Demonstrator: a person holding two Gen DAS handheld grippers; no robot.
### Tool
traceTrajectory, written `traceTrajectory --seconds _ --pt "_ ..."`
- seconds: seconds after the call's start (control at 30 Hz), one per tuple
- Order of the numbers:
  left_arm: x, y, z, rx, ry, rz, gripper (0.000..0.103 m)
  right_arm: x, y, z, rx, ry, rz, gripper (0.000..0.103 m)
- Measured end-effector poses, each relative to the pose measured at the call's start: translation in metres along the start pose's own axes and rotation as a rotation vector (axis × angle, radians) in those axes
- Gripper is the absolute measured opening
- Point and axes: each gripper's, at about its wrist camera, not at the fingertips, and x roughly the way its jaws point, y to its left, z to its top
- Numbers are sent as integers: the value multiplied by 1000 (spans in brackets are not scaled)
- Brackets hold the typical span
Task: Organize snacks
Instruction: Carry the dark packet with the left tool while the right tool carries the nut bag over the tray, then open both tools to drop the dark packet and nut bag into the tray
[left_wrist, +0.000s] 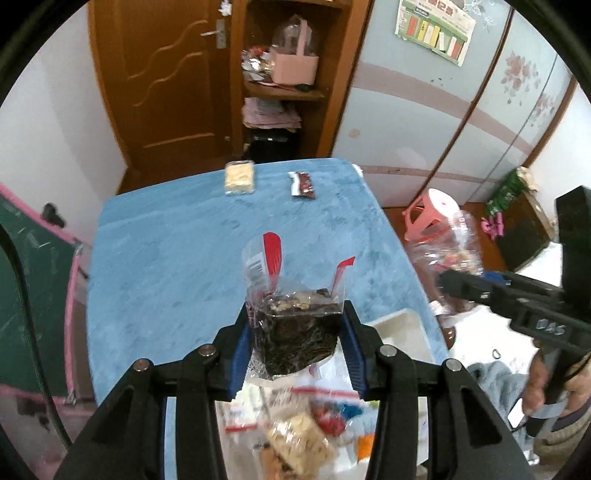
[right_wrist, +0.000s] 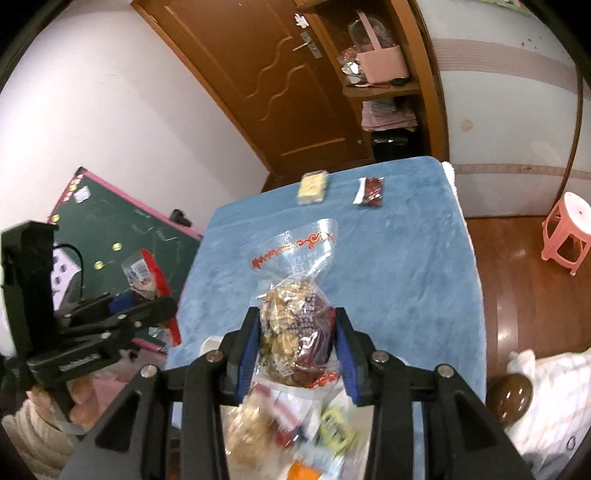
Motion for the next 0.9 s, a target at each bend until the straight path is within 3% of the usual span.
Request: traceTrajectory --seconds 0.2,0.33,0.73,0.9 --pt "-11 1 -49 -21 27 60 43 -20 15 -38 -23 17 -14 39" --pt "-3 2 -76 -38 82 60 43 -19 19 -62 -29 60 -29 39" --pt "11 -23 -117 1 151 47 45 3 30 -108 -24 201 -77 41" --pt "14 -20 -121 -7 150 112 74 6 39 -111 -50 204 -122 44"
